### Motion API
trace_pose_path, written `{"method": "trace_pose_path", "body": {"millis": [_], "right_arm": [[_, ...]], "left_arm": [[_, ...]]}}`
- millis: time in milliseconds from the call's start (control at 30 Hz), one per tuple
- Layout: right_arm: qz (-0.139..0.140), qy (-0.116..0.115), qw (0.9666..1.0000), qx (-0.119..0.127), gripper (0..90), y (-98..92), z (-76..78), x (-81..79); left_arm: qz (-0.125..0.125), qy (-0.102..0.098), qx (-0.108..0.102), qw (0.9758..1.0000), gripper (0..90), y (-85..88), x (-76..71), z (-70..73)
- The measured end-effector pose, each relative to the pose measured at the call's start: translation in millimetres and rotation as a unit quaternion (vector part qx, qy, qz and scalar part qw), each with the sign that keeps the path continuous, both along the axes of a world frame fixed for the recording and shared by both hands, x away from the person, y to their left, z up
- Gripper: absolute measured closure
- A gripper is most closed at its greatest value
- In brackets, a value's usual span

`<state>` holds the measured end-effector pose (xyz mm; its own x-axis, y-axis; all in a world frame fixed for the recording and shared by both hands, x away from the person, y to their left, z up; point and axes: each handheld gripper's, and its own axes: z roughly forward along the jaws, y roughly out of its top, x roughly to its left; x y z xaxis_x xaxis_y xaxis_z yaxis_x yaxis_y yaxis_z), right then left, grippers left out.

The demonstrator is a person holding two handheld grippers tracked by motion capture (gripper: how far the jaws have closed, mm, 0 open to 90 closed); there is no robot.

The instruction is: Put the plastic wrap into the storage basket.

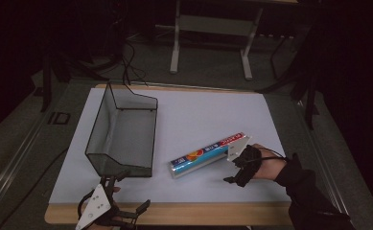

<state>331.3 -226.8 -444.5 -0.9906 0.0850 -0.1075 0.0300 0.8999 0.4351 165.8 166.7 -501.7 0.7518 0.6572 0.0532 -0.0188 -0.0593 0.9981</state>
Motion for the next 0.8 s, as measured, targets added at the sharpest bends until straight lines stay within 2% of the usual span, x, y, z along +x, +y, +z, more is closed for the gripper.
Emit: {"method": "trace_pose_path", "body": {"millis": [67, 100, 133, 267, 333, 367, 400, 800], "right_arm": [[0.002, -0.008, 0.9999, -0.008, 9.1, 4.7, -0.4, 3.2], [0.003, -0.003, 0.9999, -0.015, 9.1, 7.2, -0.7, 5.5], [0.006, -0.015, 0.9996, -0.022, 9.1, 9.7, -0.9, 6.9], [0.017, -0.018, 0.9986, -0.048, 10.3, 19.0, -2.1, 15.2], [0.023, -0.029, 0.9976, -0.058, 10.3, 23.6, -2.7, 19.8], [0.026, -0.023, 0.9973, -0.065, 10.3, 25.8, -3.2, 21.9], [0.029, -0.032, 0.9966, -0.07, 10.3, 28.2, -3.6, 23.7], [0.062, -0.046, 0.9888, -0.128, 10.3, 59.3, -13.5, 47.6]], "left_arm": [[0.0, 0.001, 0.001, 1.0, 0.4, 0.0, 0.3, -0.3], [-0.001, 0.001, 0.002, 1.0, 0.4, -0.1, 0.4, -0.4], [-0.003, 0.002, 0.001, 1.0, 0.4, -0.3, 0.6, -0.4], [-0.007, 0.005, 0.005, 1.0, 0.4, -1.2, 0.7, -1.1], [-0.007, 0.004, 0.006, 0.9999, 0.4, -1.2, 0.6, -1.1], [-0.008, 0.005, 0.006, 0.9999, 0.4, -1.2, 0.7, -1.2], [-0.008, 0.006, 0.005, 0.9999, 0.4, -1.3, 0.7, -1.3], [-0.012, 0.009, 0.01, 0.9998, 0.4, -1.9, 0.3, -1.9]]}}
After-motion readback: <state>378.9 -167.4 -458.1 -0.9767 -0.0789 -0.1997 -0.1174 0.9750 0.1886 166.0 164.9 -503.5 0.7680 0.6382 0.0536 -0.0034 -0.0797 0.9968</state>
